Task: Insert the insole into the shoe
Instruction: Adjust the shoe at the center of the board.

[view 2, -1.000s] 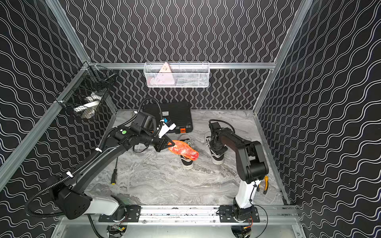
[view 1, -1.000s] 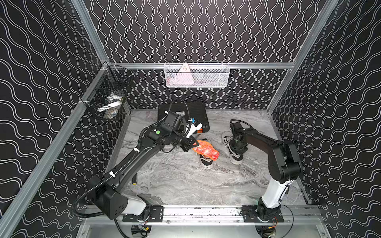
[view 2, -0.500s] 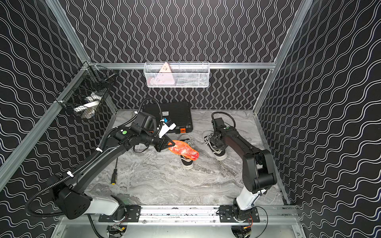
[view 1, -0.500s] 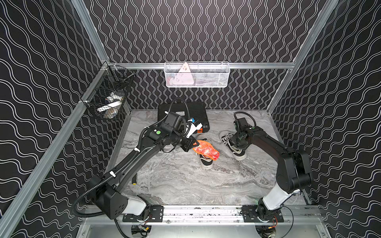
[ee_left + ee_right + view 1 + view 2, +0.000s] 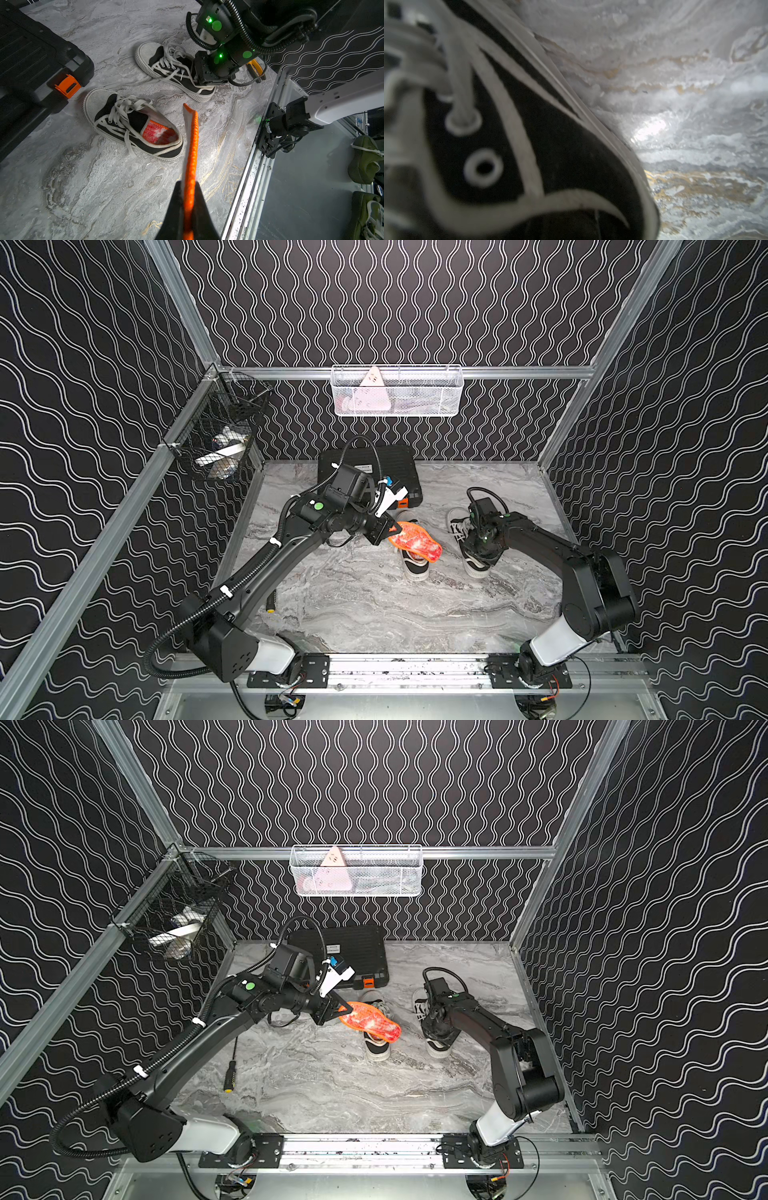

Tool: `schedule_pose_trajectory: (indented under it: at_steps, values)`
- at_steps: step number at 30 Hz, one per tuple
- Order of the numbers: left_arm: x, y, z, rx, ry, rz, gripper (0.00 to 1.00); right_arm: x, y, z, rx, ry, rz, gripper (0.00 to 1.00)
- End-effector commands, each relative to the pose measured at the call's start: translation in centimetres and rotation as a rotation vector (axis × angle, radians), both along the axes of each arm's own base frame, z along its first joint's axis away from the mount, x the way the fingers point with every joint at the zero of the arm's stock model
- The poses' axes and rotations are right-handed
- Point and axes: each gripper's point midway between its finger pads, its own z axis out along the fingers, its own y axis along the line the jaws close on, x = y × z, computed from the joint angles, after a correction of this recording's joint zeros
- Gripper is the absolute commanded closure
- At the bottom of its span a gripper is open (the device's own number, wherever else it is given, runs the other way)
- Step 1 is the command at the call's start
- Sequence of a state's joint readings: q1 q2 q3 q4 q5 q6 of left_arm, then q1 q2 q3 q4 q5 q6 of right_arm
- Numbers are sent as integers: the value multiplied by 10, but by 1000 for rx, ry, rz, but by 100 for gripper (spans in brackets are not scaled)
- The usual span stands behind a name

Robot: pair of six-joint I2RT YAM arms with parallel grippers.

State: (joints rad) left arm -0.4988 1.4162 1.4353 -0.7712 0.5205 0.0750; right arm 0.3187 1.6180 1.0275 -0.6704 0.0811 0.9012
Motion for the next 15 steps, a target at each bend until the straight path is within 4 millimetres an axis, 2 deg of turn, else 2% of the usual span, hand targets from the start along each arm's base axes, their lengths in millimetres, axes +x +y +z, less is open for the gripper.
schedule_pose_trajectory:
  at_steps: [1, 5, 7, 11, 15]
  values:
    - [1, -1, 0, 8, 3, -12, 100, 12, 2, 15, 11, -53, -22, 48]
    - [2, -2, 4, 6, -4, -14, 100, 39, 3, 48, -9, -123, -37, 43]
    - [2, -1, 5, 6, -7, -16, 100, 50, 5, 56, -8, -142, -42, 42]
    - [2, -2, 0, 11, 7, -17, 100, 57, 8, 44, -6, -124, -63, 41]
    - [2, -1, 1, 16, 0, -19, 100, 50, 7, 29, 16, -98, -122, 42]
